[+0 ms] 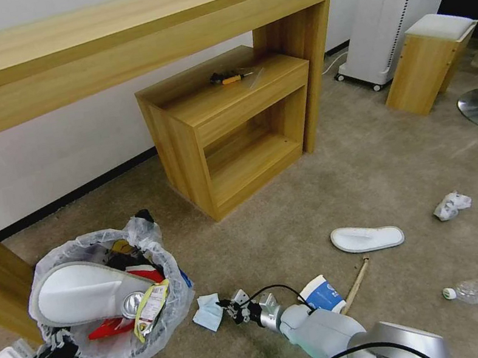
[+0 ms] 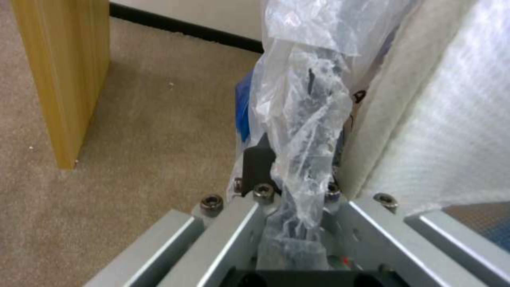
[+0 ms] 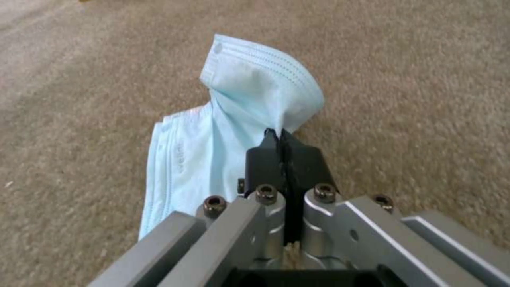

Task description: Pick up the trash bin and place the garbage on the floor into it.

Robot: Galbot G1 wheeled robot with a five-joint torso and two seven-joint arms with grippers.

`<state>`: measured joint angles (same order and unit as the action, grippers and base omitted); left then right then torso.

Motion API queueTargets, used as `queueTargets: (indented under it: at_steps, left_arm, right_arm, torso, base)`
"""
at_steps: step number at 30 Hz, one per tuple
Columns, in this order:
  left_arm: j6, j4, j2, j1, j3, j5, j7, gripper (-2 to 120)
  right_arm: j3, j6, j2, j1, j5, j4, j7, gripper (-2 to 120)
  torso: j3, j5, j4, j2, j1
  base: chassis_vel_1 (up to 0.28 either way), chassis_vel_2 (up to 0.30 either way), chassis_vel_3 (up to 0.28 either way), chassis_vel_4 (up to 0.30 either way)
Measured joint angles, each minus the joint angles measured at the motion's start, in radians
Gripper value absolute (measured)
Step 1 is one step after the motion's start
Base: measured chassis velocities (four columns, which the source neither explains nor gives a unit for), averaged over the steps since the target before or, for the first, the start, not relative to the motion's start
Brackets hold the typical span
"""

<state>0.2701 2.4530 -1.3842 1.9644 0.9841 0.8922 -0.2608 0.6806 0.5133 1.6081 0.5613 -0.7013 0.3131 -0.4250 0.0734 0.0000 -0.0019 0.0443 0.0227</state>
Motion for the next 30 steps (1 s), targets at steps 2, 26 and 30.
queueTargets:
  at_steps: [2,26,30]
  left_arm:
    - [0.0,0.001,-0.001,0.002,0.0,0.0,0.0,0]
    - [0.007,-0.143,0.036,-0.008,-0.059,-0.054,0.01,0]
    - [0.009,-0.177,0.03,-0.012,-0.087,-0.08,0.016,0]
  right_arm:
    - [0.0,0.006,0.0,0.001,0.0,0.002,-0.002,0]
    - [0.109,0.028,-0.393,0.042,-0.174,0.688,0.164,0]
    - [0.071,0.034,-0.545,0.048,-0.172,0.798,0.173,0]
  torso:
    - [0.0,0.0,0.0,0.0,0.0]
    - [0.0,0.0003,0.0001,0.0,0.0]
    - [0.0,0.0001,-0.0004,0.0,0.0]
  base:
    - [0.0,0.0,0.0,0.0]
    - [0.0,0.0,0.0,0.0]
    - [0.0,0.0,0.0,0.0]
